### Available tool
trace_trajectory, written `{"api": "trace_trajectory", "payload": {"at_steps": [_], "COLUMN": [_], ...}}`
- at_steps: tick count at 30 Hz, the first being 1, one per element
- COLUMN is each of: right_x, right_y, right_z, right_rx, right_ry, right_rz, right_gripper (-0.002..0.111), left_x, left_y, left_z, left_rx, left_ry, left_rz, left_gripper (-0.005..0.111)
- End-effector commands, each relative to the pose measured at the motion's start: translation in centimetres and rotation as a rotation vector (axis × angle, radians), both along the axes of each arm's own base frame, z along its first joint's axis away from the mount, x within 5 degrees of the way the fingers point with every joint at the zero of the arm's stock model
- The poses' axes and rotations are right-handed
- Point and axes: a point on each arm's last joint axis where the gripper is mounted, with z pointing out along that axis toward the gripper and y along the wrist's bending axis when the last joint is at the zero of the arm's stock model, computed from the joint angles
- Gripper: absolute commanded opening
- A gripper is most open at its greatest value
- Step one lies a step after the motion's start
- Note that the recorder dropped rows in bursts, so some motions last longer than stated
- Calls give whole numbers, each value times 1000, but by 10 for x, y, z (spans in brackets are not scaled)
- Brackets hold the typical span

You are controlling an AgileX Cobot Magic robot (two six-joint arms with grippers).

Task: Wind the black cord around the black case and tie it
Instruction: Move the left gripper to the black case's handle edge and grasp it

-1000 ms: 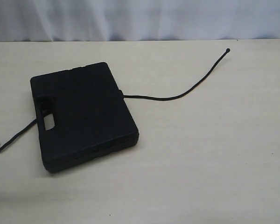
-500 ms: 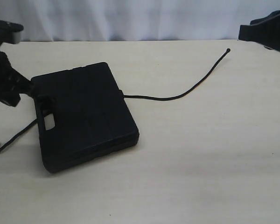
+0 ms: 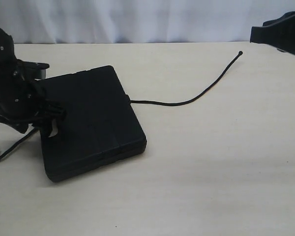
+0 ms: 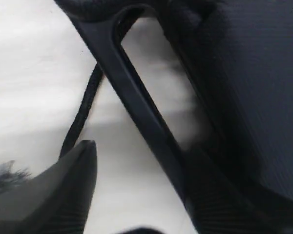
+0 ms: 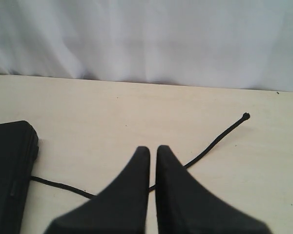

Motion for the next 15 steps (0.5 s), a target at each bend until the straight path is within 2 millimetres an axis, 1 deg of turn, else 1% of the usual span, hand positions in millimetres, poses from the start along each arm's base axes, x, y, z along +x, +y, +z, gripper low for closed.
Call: {"api": "trace_trajectory", "payload": {"at_steps": [1, 5, 7, 8, 11, 15], "right_x": [1, 1, 1, 1, 1, 1], "right_y": [0, 0, 0, 0, 0, 0], "right_z": [3, 3, 3, 3, 3, 2], "right_rx": [-15, -15, -15, -15, -33, -95], "right_ry": [-23, -23, -23, -23, -25, -26], "right_rz": [1, 1, 1, 1, 10, 45], "right_gripper": [5, 5, 5, 5, 5, 5], "left_x": [10, 15, 17, 18, 20, 23], "left_y": [-5, -7, -7, -7, -11, -19], "left_z": [-21, -36, -39, -39, -29, 2], "left_rx": [-27, -50, -45, -46, -90, -195], "left_ry": [-19, -21, -35, -46, -96, -213], "left_rz": [71, 93, 86, 86, 109, 101], "left_gripper": [54, 53, 43, 33, 0, 0]}}
